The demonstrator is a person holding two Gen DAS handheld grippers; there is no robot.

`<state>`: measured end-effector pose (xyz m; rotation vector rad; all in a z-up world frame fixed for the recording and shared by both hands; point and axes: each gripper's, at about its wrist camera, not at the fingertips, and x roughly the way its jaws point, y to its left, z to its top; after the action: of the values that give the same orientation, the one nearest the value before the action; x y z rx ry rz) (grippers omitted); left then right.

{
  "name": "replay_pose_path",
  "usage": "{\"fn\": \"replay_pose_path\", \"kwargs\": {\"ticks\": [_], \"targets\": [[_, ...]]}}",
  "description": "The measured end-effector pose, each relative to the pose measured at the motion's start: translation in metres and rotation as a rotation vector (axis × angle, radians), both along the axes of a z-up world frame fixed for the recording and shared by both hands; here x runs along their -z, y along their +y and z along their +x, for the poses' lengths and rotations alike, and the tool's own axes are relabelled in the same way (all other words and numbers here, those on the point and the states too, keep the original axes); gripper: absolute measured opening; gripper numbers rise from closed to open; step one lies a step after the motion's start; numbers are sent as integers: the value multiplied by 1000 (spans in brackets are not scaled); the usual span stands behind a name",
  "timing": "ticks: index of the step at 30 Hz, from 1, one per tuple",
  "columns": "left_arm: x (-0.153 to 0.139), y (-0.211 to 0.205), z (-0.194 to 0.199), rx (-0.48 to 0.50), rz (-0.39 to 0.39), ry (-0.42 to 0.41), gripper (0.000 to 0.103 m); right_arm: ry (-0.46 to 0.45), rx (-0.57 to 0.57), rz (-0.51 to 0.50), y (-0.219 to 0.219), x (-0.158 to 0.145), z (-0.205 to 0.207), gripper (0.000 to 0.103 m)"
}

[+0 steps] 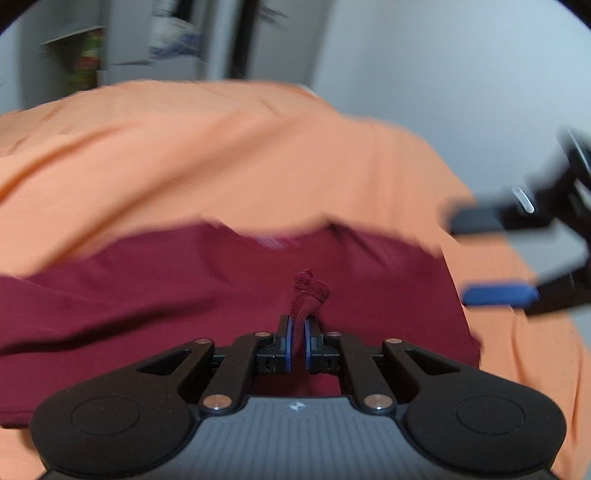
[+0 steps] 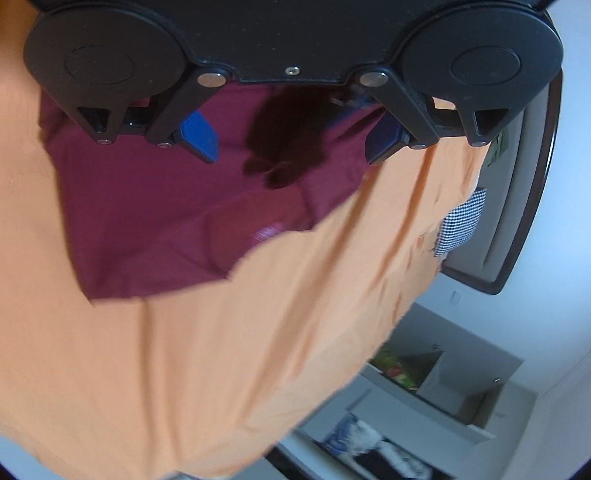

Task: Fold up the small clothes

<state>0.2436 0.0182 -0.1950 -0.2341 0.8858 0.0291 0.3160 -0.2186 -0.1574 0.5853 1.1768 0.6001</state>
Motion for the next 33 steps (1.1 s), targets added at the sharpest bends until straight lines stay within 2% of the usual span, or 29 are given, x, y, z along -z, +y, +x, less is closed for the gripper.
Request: {"fn": "replay_pose_path", "kwargs": {"ticks": [3,6,9,13,14,18,20,21,22,24,28,30,31,33], "targets": [[25,-24,-5,13,6,71,6,83,-2,-3,-5,29,6,86],[31,-27,-15,20,8,101,6,134,-13,4,0,52,8,81],[22,-18,-28,35,15,101,7,131,-44,12,11,64,10,74],[3,1,-48,17,0,104,7,126,-77,12,30,73,10,72],[0,8,-56,-1,-6,103,7,125,-83,-2,35,76,11,70],[-15,40,-79,-90,-21,113,19,124,-88,-73,47,86,13,60],[-17,56,-86,-130,-21,118,20,126,-88,-78,50,90,14,56],[-18,66,-87,-149,-18,120,21,123,-90,-83,51,91,14,49],[-18,75,-87,-169,-15,122,21,118,-95,-87,53,92,14,33],[-20,93,-89,-218,-14,122,22,114,-124,-95,56,94,17,11],[-29,133,-89,-324,-1,95,30,50,-151,-81,56,79,17,8],[-33,152,-86,-366,5,76,38,23,-104,-37,37,65,19,8],[-34,161,-85,-385,3,69,43,11,-73,-31,23,58,20,8],[-36,176,-80,-409,-5,61,47,3,-8,-39,-7,50,25,8]]}}
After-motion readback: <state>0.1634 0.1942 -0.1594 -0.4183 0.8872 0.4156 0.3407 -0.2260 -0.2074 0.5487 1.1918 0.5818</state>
